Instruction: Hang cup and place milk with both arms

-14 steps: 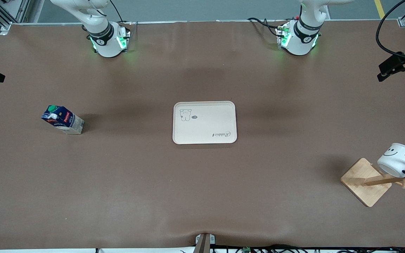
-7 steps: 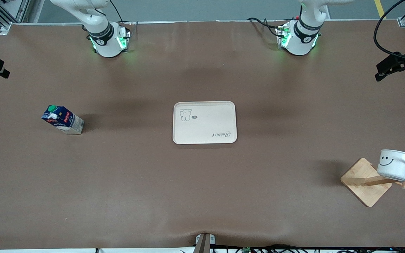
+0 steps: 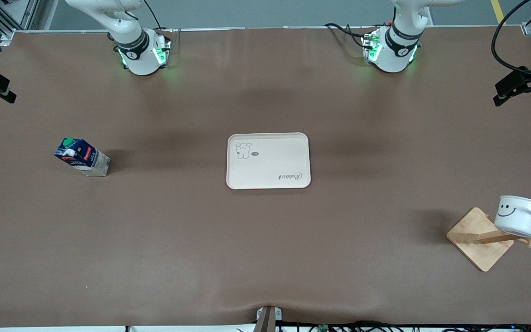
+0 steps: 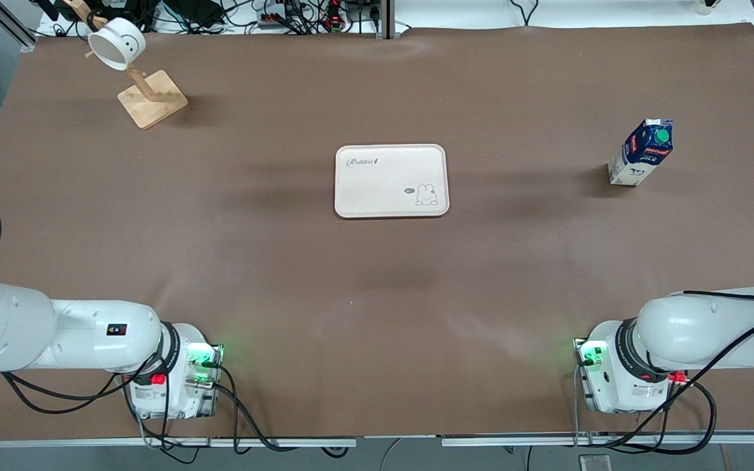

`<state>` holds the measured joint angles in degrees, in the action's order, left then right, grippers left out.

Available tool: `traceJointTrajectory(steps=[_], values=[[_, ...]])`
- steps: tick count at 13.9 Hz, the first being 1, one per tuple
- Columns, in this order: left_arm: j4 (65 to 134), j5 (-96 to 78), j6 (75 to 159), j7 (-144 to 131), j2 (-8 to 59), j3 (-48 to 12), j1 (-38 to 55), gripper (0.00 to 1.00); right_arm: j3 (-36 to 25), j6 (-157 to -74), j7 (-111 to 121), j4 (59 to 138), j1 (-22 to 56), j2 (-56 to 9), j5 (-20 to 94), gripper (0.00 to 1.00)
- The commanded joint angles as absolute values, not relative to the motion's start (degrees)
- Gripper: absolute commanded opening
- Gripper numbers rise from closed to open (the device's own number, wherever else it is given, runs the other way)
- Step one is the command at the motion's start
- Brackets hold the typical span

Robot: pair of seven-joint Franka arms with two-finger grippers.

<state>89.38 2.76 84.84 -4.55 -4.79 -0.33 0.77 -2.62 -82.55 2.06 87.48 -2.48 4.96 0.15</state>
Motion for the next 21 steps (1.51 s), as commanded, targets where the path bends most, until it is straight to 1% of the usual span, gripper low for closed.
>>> traceJointTrajectory(steps=[1, 9, 21], values=[[87.54, 2.02, 83.32, -4.57, -4.04, 0.18, 1.32, 1.00, -2.81, -82.36, 2.37, 87.63, -2.29, 5.89, -0.35, 1.00], [87.45, 0.35, 81.30, -4.13, -4.31, 0.18, 1.14, 1.00, -3.08, -82.18, 2.29, 87.71, -2.81, 5.80, -0.26, 1.00], [87.45, 1.05, 80.86, -4.22, -4.13, 0.18, 1.32, 1.00, -3.08, -82.09, 2.29, 87.63, -3.25, 5.80, -0.09, 1.00]])
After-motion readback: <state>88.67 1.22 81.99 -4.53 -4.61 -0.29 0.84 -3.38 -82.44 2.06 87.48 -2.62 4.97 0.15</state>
